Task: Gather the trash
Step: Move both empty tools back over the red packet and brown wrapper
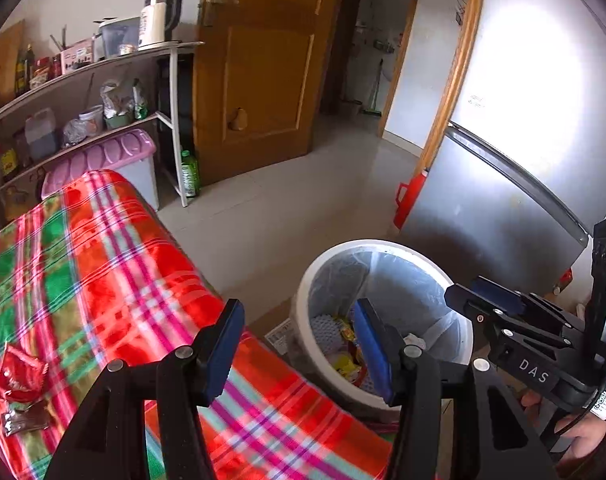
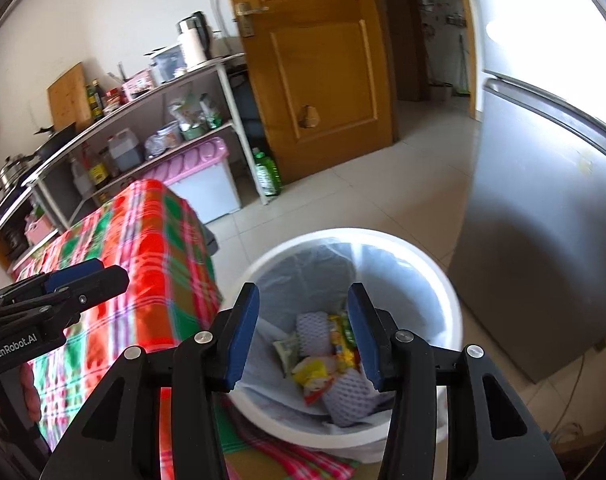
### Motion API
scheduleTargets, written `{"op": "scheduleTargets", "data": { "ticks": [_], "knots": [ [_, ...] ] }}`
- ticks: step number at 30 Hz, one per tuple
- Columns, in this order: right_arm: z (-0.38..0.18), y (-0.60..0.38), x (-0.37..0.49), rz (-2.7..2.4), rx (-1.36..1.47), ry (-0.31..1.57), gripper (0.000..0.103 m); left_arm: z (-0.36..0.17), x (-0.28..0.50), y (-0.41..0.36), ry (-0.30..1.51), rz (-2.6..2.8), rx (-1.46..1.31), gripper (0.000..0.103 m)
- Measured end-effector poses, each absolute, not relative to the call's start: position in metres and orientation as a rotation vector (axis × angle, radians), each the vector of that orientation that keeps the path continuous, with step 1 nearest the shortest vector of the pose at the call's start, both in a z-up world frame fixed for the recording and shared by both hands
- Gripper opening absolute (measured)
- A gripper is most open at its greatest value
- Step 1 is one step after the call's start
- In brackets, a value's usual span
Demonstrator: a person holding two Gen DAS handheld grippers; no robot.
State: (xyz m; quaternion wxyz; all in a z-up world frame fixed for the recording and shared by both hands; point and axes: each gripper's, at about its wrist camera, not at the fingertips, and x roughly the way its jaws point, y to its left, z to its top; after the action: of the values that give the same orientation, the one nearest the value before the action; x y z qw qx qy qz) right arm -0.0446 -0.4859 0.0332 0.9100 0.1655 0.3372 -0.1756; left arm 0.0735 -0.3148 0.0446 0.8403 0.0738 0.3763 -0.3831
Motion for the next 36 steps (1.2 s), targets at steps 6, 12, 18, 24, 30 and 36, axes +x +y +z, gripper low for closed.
{"op": "scheduleTargets", "data": {
  "ticks": [6, 12, 18, 24, 30, 36],
  "knots": [
    [0.035, -0.455, -0.028, -0.298, 0.31, 0.699, 0.047, 0.048, 0.079, -0.275, 0.784, -0.742, 0.133, 0.056],
    [0.035, -0.422, -0.007, -0.232, 0.287, 0.707, 0.047, 0.049, 0.087, -0.229, 0.776, -0.67, 0.104, 0.056],
    [0.031, -0.386, 0.014, -0.159, 0.251, 0.726, 0.047, 0.048, 0.096, -0.188, 0.77, -0.587, 0.088, 0.056],
    [0.028, -0.356, 0.032, -0.104, 0.229, 0.736, 0.047, 0.046, 0.103, -0.153, 0.769, -0.527, 0.07, 0.056],
    [0.027, -0.326, 0.046, -0.048, 0.204, 0.747, 0.047, 0.042, 0.105, -0.125, 0.775, -0.492, 0.04, 0.057],
    [0.021, -0.288, 0.068, 0.048, 0.15, 0.779, 0.047, 0.039, 0.112, -0.08, 0.779, -0.411, -0.003, 0.057]
  ]
}}
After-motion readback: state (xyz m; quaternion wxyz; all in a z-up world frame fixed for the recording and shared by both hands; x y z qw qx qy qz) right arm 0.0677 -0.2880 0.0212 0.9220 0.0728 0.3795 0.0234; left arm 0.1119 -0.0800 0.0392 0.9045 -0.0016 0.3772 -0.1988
